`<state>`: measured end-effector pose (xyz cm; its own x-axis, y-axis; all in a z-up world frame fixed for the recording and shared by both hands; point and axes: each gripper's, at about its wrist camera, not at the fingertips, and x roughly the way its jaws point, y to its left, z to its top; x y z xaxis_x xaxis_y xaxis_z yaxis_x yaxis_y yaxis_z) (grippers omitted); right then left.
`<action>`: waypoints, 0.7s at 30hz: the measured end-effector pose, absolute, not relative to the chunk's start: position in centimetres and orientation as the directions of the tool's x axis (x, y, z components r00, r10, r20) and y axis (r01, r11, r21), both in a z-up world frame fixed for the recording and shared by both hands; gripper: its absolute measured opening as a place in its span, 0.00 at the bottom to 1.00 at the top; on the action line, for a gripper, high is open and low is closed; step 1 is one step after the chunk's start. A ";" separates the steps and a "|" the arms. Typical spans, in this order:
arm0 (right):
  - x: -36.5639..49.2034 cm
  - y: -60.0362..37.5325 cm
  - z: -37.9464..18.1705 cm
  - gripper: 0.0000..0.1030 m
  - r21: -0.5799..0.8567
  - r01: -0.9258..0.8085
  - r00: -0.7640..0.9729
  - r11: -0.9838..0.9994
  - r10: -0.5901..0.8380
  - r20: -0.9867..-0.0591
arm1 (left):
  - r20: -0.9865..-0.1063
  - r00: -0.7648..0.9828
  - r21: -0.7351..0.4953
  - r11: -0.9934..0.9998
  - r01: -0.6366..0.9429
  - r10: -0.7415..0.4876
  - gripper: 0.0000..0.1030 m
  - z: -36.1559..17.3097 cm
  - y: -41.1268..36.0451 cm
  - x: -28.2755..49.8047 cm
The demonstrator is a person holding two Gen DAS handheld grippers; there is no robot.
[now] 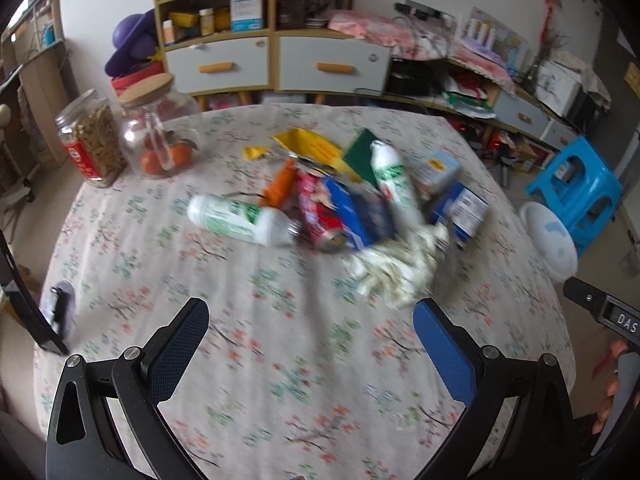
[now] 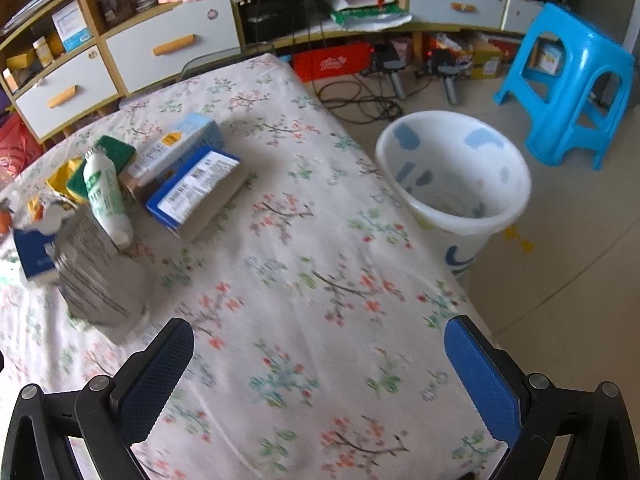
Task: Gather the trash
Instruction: 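Grasp the white AD milk bottle with the left gripper while the right grasps the blue box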
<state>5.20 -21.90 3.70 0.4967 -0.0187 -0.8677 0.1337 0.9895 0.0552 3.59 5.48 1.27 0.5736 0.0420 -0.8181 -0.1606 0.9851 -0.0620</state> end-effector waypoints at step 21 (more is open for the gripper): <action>19.3 -17.7 -2.9 1.00 0.168 0.088 0.287 0.982 0.136 -0.948 | -0.894 0.445 -0.257 0.874 -0.412 -0.053 0.87 -5.1 15.9 14.2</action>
<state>19.30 -17.72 -2.89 0.2868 0.1365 -0.9482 0.0876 0.9819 0.1678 14.24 15.90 -5.12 0.4451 -0.0532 -0.8939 -0.4119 0.8742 -0.2571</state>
